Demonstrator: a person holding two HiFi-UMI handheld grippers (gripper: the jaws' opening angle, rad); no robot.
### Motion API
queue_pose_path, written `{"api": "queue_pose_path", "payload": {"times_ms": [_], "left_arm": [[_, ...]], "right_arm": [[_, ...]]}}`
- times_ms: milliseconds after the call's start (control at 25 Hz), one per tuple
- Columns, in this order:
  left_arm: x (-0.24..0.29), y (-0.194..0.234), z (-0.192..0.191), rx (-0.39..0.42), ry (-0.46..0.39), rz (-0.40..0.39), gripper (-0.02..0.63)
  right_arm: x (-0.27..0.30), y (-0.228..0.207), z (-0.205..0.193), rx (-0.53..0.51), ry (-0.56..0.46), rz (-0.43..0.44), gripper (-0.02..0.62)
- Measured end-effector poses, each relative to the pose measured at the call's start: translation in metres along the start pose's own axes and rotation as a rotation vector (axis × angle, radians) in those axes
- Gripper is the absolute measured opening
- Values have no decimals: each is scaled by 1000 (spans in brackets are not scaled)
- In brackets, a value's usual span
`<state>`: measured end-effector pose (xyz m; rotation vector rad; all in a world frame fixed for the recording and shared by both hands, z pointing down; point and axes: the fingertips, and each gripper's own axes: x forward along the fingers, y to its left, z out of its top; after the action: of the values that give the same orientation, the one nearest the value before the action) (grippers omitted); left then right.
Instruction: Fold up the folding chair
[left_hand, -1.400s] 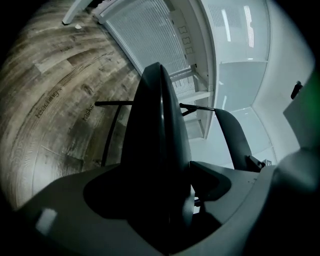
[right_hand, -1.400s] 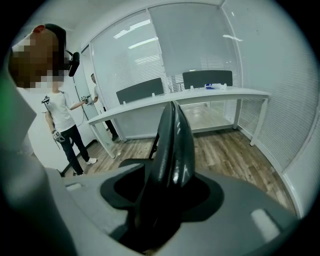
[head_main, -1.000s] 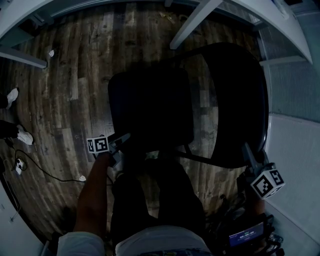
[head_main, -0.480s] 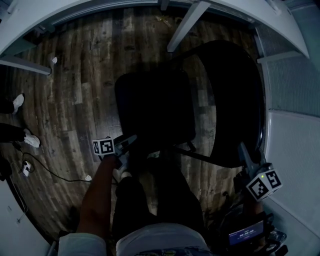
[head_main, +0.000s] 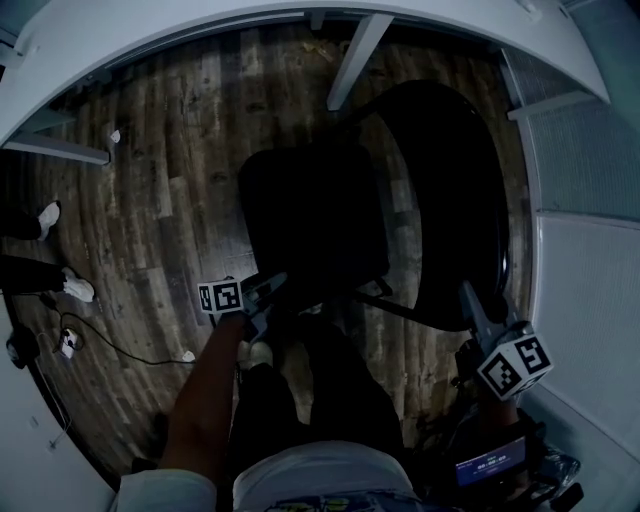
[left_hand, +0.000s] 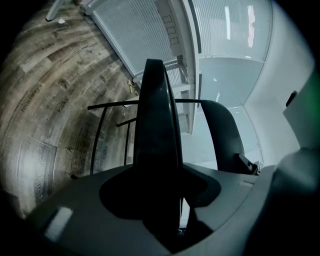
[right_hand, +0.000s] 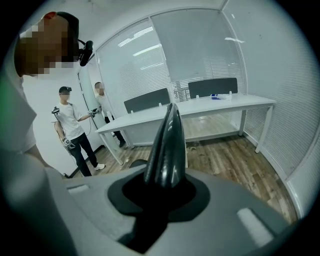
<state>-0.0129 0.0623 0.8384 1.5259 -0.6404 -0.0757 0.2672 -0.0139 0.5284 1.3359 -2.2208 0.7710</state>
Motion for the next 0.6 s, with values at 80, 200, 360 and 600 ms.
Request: {"api": "queue_pose_path", "payload": {"times_ms": [80, 200, 360, 600], "left_arm": [[4, -10, -2, 3, 3, -2, 204], [8, -27, -3, 6, 7, -9, 196], [16, -50, -5, 6, 10, -19, 189], [27, -82, -12, 10, 18, -27, 178]], "right_arm": [[-4, -1, 1, -4, -4, 3, 72], [-8, 1, 4, -12, -4, 1, 72], [-13, 1, 11, -26, 0, 1, 72], [-23, 4, 18, -47, -8, 5, 72]]}}
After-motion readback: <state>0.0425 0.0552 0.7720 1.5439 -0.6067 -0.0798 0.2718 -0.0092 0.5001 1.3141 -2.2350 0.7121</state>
